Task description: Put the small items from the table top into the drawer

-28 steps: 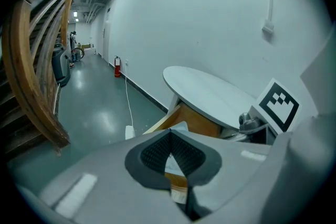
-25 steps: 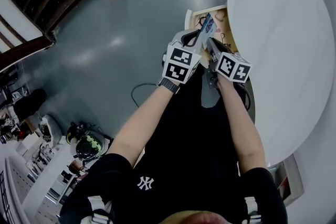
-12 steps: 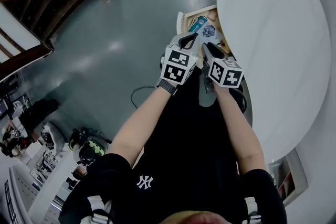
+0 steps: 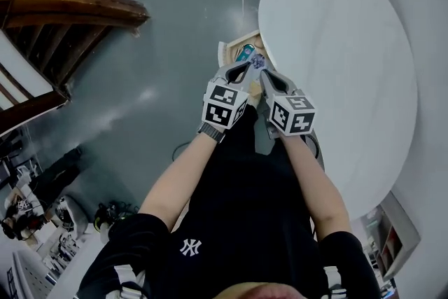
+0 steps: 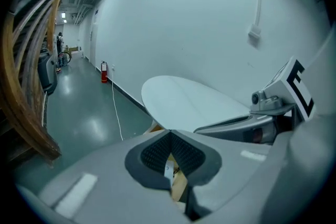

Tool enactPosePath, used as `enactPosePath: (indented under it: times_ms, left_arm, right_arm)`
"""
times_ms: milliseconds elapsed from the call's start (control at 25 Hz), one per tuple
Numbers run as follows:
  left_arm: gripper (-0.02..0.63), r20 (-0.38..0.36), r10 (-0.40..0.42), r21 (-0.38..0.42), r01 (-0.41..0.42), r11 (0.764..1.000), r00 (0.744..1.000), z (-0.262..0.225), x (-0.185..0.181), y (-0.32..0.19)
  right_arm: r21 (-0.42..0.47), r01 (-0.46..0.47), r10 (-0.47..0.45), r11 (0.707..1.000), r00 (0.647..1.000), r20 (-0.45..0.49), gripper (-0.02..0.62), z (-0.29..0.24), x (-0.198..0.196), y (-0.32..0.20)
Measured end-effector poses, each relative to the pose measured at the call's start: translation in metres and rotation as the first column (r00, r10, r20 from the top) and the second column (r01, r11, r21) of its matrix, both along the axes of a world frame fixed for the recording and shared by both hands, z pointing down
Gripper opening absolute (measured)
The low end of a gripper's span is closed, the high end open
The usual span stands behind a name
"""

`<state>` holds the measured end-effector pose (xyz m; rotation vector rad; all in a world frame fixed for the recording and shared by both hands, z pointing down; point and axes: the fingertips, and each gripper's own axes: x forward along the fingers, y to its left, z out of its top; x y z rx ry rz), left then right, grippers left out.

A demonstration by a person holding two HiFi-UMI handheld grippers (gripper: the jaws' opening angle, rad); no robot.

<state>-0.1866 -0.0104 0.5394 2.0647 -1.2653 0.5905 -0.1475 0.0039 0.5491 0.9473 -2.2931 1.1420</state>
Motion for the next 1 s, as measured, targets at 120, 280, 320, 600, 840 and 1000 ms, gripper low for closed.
enactPosePath:
  times_ms: [120, 280, 320, 600, 840, 1000]
  left_arm:
    - [0.000, -0.030, 0.009, 0.035, -0.008, 0.999, 1.000, -0.030, 0.011, -0.007]
    - [0.000, -0.062, 0.035, 0.096, -0.029, 0.995, 0.997, -0.073, 0.026, -0.019]
    - [0.000, -0.069, 0.042, 0.115, -0.034, 0.993, 0.997, -0.085, 0.029, -0.021]
    - [0.000, -0.109, 0.087, 0.264, -0.055, 0.963, 0.990, -0.175, 0.050, -0.046]
    - [0.000, -0.143, 0.137, 0.374, -0.075, 0.924, 0.980, -0.239, 0.079, -0.061]
    - [0.000, -0.161, 0.150, 0.428, -0.067, 0.901, 0.975, -0.270, 0.088, -0.068]
  right_arm:
    - [0.055, -0.015, 0.014, 0.998, 1.000, 0.013, 0.026, -0.033, 0.013, -0.011]
    - [0.153, -0.033, 0.030, 0.988, 0.999, 0.023, 0.026, -0.082, 0.028, -0.029]
    - [0.180, -0.039, 0.036, 0.983, 0.999, 0.023, 0.026, -0.095, 0.031, -0.032]
    - [0.350, -0.071, 0.068, 0.934, 0.997, 0.020, 0.026, -0.179, 0.060, -0.056]
    - [0.458, -0.101, 0.099, 0.883, 0.995, 0.029, 0.026, -0.234, 0.085, -0.073]
    - [0.502, -0.124, 0.119, 0.856, 0.992, 0.042, 0.026, -0.261, 0.097, -0.082]
